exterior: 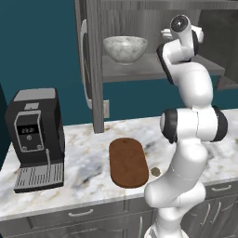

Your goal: Open the cabinet. Place the bowl and condiment on the counter. Then place the lime and garlic on the cutting board.

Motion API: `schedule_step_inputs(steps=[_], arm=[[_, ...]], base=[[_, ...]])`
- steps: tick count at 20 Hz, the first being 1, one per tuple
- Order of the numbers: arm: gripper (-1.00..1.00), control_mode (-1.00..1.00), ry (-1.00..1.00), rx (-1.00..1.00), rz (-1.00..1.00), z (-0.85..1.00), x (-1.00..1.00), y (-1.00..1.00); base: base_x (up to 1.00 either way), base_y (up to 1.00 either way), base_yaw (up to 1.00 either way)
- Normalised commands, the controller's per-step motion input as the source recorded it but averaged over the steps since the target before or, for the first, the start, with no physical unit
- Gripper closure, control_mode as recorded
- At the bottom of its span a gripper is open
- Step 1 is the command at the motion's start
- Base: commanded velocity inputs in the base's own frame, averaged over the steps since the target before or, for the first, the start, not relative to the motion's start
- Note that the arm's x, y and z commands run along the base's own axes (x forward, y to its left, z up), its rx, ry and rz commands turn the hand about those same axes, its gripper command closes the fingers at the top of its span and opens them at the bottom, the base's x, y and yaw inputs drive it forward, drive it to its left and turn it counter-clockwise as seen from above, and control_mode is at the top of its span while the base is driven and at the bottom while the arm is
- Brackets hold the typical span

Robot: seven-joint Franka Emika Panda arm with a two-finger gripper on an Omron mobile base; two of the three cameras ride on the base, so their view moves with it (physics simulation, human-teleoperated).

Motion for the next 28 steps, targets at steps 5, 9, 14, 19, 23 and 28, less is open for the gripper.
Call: schedule_step_inputs(steps=[5,9,14,19,23,28], arm=[[1.00,-1.00,-0.07,0.00,0.01,0.00,0.01,-0.09],[1.00,-1.00,-0.10,0.00,0.01,0.00,0.00,-0.14],[1.00,-1.00,-0.04,0.00,0.00,0.05,-0.32,-0.04],[1.00,-1.00,-0.01,0.00,0.00,0.39,-0.90,0.04],[1.00,-1.00,-0.03,0.00,0.00,0.56,-1.00,0.20],[1.00,-1.00,-0.15,0.00,0.00,0.26,-1.00,0.23]], base=[[0.00,0.00,0.00],[0.00,0.00,0.00],[0.00,0.00,0.00],[0.00,0.00,0.00],[0.00,0.00,0.00],[0.00,0.00,0.00]])
